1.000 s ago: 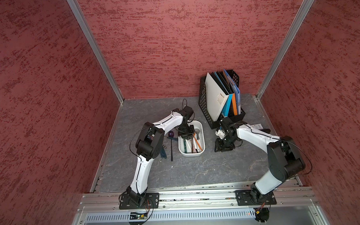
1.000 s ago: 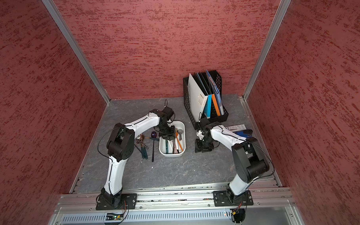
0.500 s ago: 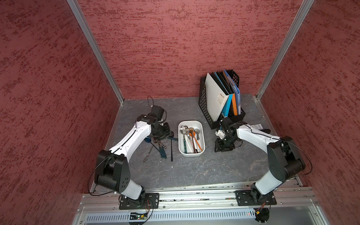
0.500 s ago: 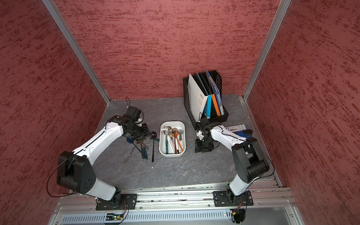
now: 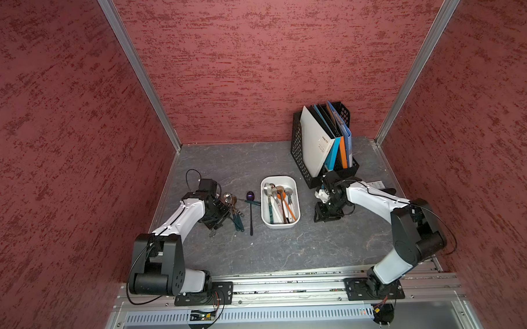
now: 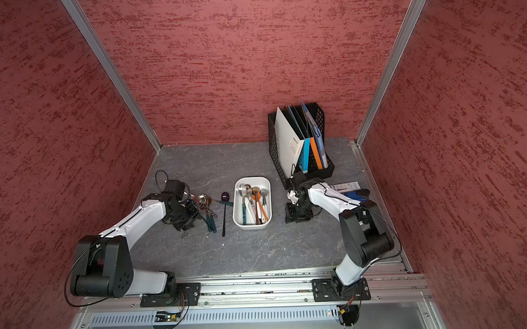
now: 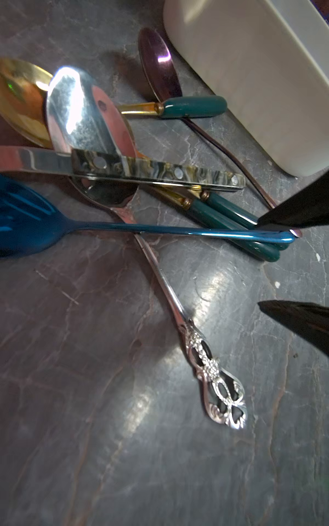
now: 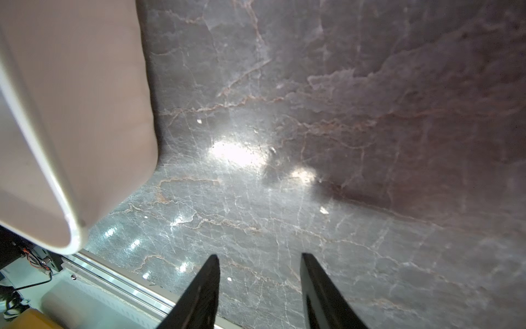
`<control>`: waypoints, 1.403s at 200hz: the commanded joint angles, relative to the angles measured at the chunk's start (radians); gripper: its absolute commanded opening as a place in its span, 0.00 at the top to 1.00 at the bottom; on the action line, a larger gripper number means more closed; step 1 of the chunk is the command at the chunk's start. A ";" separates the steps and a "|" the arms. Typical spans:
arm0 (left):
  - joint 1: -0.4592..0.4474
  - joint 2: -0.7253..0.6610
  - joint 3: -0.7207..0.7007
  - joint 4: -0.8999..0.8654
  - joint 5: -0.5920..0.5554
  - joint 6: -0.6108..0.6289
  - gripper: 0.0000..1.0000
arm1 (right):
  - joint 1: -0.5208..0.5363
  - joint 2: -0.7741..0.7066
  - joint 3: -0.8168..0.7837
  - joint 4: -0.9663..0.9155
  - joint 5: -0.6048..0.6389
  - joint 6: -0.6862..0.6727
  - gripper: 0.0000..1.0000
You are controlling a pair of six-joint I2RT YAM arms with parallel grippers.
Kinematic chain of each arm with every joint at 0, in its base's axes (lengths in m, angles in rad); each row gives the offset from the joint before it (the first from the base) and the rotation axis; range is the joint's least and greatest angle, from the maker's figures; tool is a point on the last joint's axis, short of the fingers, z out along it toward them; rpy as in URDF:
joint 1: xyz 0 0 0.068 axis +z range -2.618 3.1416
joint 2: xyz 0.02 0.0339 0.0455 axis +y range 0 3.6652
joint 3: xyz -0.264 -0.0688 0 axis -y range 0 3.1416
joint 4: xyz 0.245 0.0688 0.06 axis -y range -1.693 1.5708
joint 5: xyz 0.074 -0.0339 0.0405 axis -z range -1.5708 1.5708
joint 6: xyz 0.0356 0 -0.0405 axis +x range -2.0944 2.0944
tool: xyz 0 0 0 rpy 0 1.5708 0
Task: Put the spoon into the storage box
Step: Place the spoon in the storage box, then pick up the spoon from the center of the board.
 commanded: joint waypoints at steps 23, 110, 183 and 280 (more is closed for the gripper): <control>0.000 0.096 0.050 0.077 -0.026 -0.019 0.56 | -0.002 0.002 0.062 -0.008 0.007 -0.013 0.52; -0.022 0.212 0.096 0.090 -0.059 -0.003 0.59 | 0.010 -0.017 0.096 0.025 0.022 0.003 0.52; -0.040 0.257 0.089 0.089 -0.085 0.001 0.74 | 0.013 -0.018 0.093 0.017 0.034 0.005 0.52; -0.042 0.242 0.082 0.083 -0.109 0.046 0.96 | 0.017 -0.038 0.091 -0.001 0.038 0.012 0.52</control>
